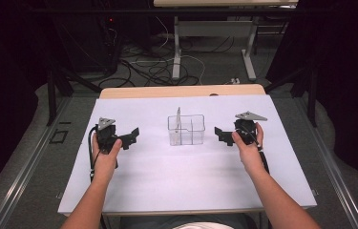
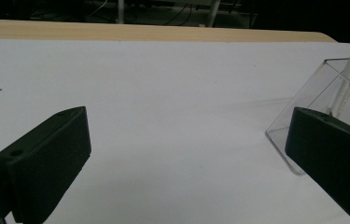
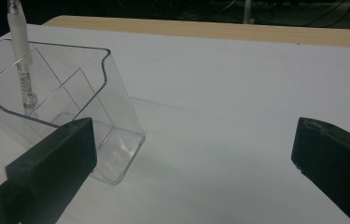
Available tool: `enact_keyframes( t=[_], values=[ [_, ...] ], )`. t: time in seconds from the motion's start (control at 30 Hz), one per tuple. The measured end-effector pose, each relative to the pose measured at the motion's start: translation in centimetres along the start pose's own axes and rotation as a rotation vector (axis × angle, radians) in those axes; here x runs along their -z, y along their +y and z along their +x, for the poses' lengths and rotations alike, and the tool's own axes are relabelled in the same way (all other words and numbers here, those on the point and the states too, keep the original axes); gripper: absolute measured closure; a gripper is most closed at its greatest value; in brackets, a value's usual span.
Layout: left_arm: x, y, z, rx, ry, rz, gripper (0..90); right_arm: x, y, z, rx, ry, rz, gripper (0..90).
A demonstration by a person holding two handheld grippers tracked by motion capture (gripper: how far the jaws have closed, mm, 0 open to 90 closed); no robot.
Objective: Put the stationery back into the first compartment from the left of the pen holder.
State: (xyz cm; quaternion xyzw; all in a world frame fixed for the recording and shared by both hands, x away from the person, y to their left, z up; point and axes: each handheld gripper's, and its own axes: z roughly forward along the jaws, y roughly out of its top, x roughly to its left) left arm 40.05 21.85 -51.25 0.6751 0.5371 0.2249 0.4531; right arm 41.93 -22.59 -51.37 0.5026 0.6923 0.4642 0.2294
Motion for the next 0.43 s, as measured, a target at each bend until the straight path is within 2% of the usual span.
enact_keyframes(
  t=[0.13,0.43],
  values=[
    [-0.38,-0.36,0.32,0.002,0.032,0.030,0.2,-0.08,-0.03,-0.04,0.002,-0.001,0.001,0.0],
    [-0.83,-0.76,0.16,-0.044,0.023,0.062,0.2,-0.09,-0.16,-0.24,-0.005,-0.007,0.007,0.0]
  ],
)
